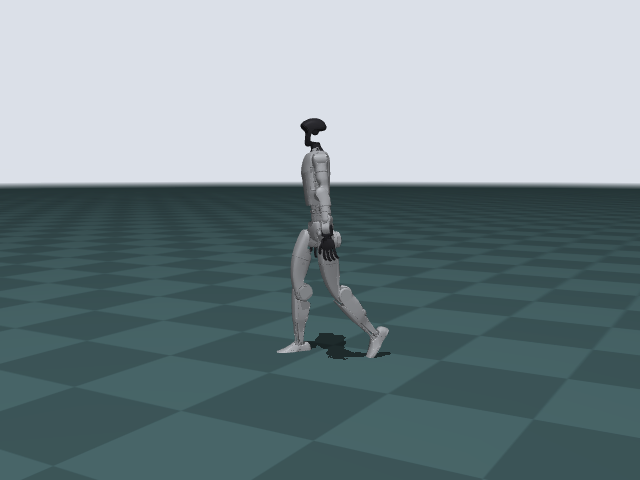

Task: Walk run

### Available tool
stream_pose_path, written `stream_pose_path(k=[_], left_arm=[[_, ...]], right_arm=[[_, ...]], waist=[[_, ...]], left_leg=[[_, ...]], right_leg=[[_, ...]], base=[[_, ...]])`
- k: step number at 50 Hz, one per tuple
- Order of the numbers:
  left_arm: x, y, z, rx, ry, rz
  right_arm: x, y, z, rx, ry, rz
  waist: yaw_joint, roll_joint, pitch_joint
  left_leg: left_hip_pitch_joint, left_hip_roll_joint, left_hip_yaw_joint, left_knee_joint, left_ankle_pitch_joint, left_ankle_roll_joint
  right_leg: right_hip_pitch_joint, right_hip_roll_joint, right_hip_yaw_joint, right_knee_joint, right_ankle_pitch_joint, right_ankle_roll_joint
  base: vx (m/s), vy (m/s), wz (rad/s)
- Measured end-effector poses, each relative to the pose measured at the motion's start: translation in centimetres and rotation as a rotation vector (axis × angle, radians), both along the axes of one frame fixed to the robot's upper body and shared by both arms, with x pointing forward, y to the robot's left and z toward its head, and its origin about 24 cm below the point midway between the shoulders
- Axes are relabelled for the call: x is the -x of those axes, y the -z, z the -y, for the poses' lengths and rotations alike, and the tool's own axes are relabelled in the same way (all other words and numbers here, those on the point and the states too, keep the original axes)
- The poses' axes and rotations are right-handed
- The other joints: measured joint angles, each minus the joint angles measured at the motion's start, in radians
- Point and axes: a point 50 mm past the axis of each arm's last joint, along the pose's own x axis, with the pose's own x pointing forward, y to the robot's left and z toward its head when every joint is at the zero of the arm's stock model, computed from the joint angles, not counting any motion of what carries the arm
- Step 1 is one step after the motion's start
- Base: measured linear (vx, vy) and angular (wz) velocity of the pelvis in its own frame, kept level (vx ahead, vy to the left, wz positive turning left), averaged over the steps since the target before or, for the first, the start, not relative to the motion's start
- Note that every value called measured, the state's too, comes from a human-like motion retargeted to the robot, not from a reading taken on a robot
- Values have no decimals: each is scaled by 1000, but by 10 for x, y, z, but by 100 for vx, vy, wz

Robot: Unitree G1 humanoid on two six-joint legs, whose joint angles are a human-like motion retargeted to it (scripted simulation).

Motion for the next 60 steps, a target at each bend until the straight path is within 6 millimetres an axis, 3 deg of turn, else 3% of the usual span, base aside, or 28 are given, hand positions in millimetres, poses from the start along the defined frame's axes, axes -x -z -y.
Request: stream_pose_path(k=[2,3,5,7,10,13,18,22,24,28,30,33,36,37,40,45,50,53,57,60], left_arm=[[33,-3,-2,-19,-32,-115],[45,-5,-2,-16,-38,-152],[65,-8,1,7,-37,-207],[79,-9,9,37,-31,-236],[96,-12,18,65,-51,-243],[111,-16,22,72,-102,-270],[118,-18,31,92,-192,-320],[108,-14,37,113,-242,-280],[102,-12,39,113,-244,-244],[94,-9,33,63,-260,-188],[92,-10,27,29,-283,-178],[74,-7,17,10,-314,-162],[37,-2,10,-4,-307,-75],[21,0,8,-7,-300,-26],[-40,2,9,14,-256,165],[-135,-15,24,91,-84,495],[-202,-45,32,109,103,729],[-218,-53,33,90,182,770],[-209,-47,27,61,217,711],[-181,-33,17,36,183,581]], right_arm=[[-10,0,4,-8,-10,17],[-18,0,6,-7,-19,33],[-34,0,12,2,-46,70],[-50,-2,20,24,-83,108],[-69,-4,32,65,-149,167],[-83,-8,43,100,-190,217],[-99,-15,60,145,-196,257],[-102,-16,63,152,-184,251],[-99,-15,59,139,-179,238],[-84,-8,42,76,-194,194],[-70,-5,31,40,-222,164],[-48,-1,19,47,-251,117],[-26,0,14,75,-255,51],[-19,0,13,74,-262,23],[-6,-1,11,48,-287,-57],[16,-2,8,45,-242,-95],[30,-3,-3,9,-162,-127],[32,-3,-7,-24,-151,-138],[26,-3,-2,-16,-212,-124],[17,-2,7,21,-256,-108]], waist=[[0,-31,3],[4,-41,4],[28,-55,6],[38,-61,21],[131,-95,32],[194,-111,34],[201,-77,45],[190,-89,38],[207,-106,30],[270,-149,4],[275,-164,-20],[233,-133,-35],[203,-51,-24],[202,-35,-21],[191,1,-4],[98,57,13],[36,22,44],[26,-1,67],[48,-3,79],[42,-12,74]], left_leg=[[-83,-1,35,181,124,-28],[-127,17,66,259,166,-22],[-202,83,153,360,98,17],[-286,96,165,420,6,63],[-396,54,220,398,-116,105],[-486,2,222,218,-201,111],[-535,7,356,-194,-256,178],[-553,-93,399,-441,-330,228],[-537,-85,492,-484,-347,243],[-493,-45,618,-431,-288,301],[-471,-49,556,-416,-269,301],[-465,-47,393,-351,-322,301],[-384,-11,347,-347,-367,300],[-358,-5,338,-352,-377,296],[-295,-5,286,-360,-399,270],[-196,-30,163,-392,-411,253],[-101,-104,17,-395,-435,247],[-32,-128,-60,-394,-451,233],[34,-124,-103,-385,-467,210],[68,-133,-128,-363,-447,183]], right_leg=[[27,-39,-128,6,-6,-29],[51,-24,-101,-2,-23,-42],[93,-5,-77,-12,-58,-54],[137,-6,-153,-36,-62,-59],[185,10,-145,-59,-84,-71],[228,31,-171,-77,-112,-79],[309,115,-238,-93,-176,-89],[366,136,-329,-105,-199,-89],[388,138,-330,-93,-189,-77],[429,118,-299,-40,-90,-2],[452,113,-314,1,31,49],[416,137,-253,158,300,148],[311,215,-219,413,438,157],[271,232,-191,490,430,162],[156,268,-94,624,240,157],[32,171,-81,530,27,101],[-23,27,-49,186,20,79],[-67,0,8,6,-23,53],[-102,-4,4,-171,-78,170],[-110,33,90,-110,-39,83]], base=[[63,-34,27],[68,-35,44],[70,-33,53],[72,-29,58],[53,-18,-26],[66,-14,7],[56,-10,87],[69,-11,75],[67,-10,-2],[101,-6,-55],[97,-12,-3],[102,10,98],[79,9,136],[90,7,91],[69,5,122],[66,4,212],[63,-15,189],[65,-24,136],[72,-32,63],[75,-36,70]])
